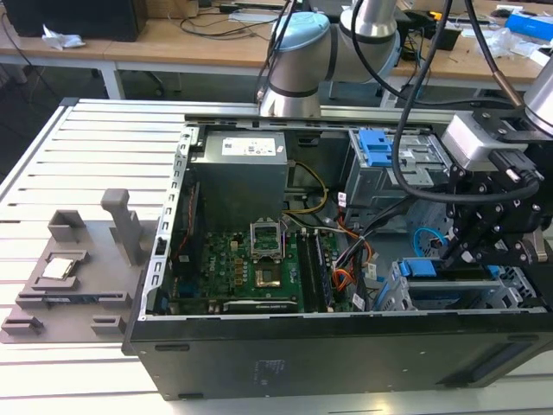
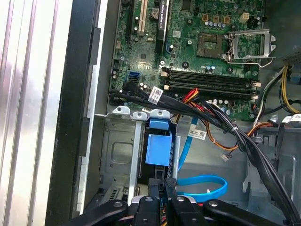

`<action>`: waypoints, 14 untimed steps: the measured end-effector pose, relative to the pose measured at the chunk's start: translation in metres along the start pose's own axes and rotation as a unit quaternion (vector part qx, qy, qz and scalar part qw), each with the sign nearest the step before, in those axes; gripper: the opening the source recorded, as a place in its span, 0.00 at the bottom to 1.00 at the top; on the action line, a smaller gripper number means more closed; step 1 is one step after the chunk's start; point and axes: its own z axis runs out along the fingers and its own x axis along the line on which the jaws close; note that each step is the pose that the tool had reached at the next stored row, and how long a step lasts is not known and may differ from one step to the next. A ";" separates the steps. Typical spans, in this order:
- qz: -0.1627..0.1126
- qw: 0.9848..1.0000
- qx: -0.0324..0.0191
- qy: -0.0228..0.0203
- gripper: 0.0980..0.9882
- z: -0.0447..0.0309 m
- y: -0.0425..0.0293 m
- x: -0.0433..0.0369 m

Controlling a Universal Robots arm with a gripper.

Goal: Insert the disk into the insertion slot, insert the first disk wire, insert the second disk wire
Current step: 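Insert the second disk wire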

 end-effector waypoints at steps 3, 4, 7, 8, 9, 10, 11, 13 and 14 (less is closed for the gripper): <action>0.000 1.000 0.000 0.000 0.09 0.0004 -0.0001 0.0000; 0.000 1.000 0.000 -0.001 0.15 -0.0016 0.0000 -0.0001; 0.000 1.000 0.000 0.000 0.15 -0.0174 0.0011 -0.0001; 0.000 1.000 0.000 0.000 0.15 -0.0219 0.0014 -0.0004; 0.000 1.000 0.000 0.000 0.15 -0.0281 0.0018 -0.0011; 0.000 1.000 0.000 0.000 0.01 -0.0397 0.0025 -0.0024; 0.000 1.000 0.000 0.000 0.01 -0.0513 0.0031 -0.0031; 0.000 1.000 0.000 0.000 0.01 -0.0591 0.0037 -0.0031; 0.000 1.000 0.000 0.000 0.01 -0.0592 0.0036 -0.0031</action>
